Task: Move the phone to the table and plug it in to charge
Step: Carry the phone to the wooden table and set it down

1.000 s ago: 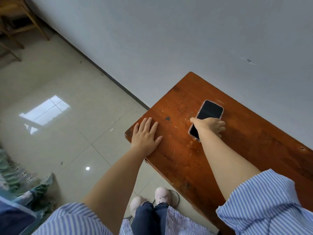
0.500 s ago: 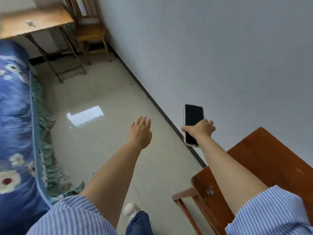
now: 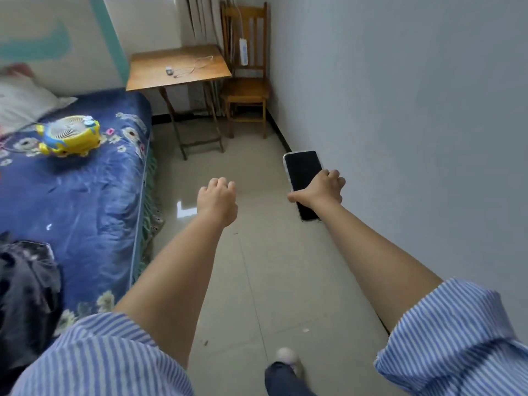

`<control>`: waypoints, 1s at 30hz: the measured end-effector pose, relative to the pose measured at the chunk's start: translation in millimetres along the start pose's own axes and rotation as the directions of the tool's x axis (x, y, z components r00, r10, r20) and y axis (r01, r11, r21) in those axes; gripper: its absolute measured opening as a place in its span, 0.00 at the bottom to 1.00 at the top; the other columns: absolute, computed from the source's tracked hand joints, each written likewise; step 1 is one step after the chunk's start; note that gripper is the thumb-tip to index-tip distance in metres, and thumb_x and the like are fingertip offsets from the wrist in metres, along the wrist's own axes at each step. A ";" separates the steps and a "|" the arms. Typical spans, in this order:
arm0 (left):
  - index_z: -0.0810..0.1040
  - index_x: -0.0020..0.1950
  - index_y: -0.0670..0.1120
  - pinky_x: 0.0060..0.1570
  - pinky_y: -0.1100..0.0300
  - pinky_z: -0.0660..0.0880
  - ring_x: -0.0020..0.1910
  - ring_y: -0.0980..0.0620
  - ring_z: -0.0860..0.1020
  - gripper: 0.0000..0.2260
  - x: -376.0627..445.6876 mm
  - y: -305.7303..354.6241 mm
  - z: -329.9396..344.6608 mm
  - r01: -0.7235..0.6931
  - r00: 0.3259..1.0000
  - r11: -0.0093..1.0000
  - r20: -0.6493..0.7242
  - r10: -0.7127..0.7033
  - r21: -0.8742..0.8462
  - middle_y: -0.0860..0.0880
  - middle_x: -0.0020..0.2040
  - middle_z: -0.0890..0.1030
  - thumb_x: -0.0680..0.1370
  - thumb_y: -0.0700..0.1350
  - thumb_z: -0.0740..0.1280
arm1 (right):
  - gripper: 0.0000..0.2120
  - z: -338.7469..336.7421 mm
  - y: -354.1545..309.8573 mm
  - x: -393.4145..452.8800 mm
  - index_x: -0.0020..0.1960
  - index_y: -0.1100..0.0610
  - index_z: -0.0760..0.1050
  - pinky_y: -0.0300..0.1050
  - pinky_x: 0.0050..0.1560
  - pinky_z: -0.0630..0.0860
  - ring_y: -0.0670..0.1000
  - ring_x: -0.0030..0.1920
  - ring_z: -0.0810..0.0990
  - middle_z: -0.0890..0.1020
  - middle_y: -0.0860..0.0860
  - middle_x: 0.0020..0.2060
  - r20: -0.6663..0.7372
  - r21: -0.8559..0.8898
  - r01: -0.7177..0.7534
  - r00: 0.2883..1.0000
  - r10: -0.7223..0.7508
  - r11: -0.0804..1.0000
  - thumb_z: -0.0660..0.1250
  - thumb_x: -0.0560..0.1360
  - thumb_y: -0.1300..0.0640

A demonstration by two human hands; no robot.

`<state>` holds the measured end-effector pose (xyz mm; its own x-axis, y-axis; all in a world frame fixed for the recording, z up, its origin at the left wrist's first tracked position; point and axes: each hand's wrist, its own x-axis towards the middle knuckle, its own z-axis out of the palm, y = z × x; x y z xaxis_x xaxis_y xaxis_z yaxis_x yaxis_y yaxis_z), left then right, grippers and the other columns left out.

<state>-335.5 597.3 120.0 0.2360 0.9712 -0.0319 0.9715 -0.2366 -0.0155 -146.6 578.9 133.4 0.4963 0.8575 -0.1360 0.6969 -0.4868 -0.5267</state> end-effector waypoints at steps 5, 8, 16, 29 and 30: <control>0.69 0.61 0.41 0.59 0.50 0.68 0.65 0.43 0.66 0.15 113.1 -55.9 -19.8 0.086 0.995 0.996 -0.048 -0.086 0.013 0.41 0.63 0.71 0.75 0.38 0.58 | 0.41 35.2 -88.7 95.5 0.62 0.64 0.61 0.51 0.48 0.73 0.58 0.61 0.64 0.67 0.57 0.60 0.011 -0.057 0.126 0.992 -0.126 0.990 0.75 0.57 0.48; 0.68 0.62 0.41 0.60 0.50 0.68 0.65 0.43 0.66 0.14 179.3 -86.4 -33.3 0.136 0.989 0.991 -0.062 -0.136 0.006 0.42 0.63 0.71 0.76 0.39 0.58 | 0.40 49.6 -139.3 154.0 0.61 0.64 0.62 0.51 0.50 0.73 0.57 0.62 0.63 0.67 0.57 0.61 0.043 -0.043 0.176 0.984 -0.175 0.983 0.75 0.58 0.48; 0.68 0.61 0.41 0.59 0.50 0.68 0.64 0.44 0.66 0.14 334.6 -172.0 -51.9 0.237 0.971 0.971 -0.042 -0.236 0.014 0.43 0.63 0.71 0.76 0.40 0.58 | 0.41 88.8 -272.5 304.1 0.63 0.62 0.61 0.53 0.54 0.73 0.57 0.63 0.63 0.66 0.57 0.62 0.078 -0.049 0.275 0.960 -0.270 0.960 0.75 0.59 0.46; 0.70 0.59 0.41 0.56 0.50 0.71 0.60 0.43 0.69 0.12 621.8 -353.6 -66.3 0.278 0.957 0.960 -0.082 -0.279 -0.026 0.42 0.60 0.72 0.77 0.42 0.58 | 0.40 187.2 -501.0 531.1 0.64 0.61 0.61 0.51 0.53 0.73 0.56 0.62 0.63 0.66 0.57 0.63 0.125 -0.110 0.317 0.945 -0.303 0.942 0.75 0.60 0.46; 0.70 0.59 0.41 0.56 0.50 0.70 0.60 0.43 0.69 0.12 643.6 -366.4 -65.7 0.287 0.955 0.958 -0.076 -0.288 -0.029 0.42 0.60 0.72 0.77 0.43 0.58 | 0.40 194.5 -518.5 548.3 0.63 0.62 0.61 0.51 0.53 0.73 0.56 0.62 0.62 0.66 0.57 0.63 0.130 -0.113 0.320 0.943 -0.305 0.941 0.75 0.60 0.47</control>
<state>-538.1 1310.9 170.9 -0.0527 0.9974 0.0497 0.9986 0.0525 0.0048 -336.5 1333.9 168.7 0.1882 0.9792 -0.0762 0.8731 -0.2023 -0.4437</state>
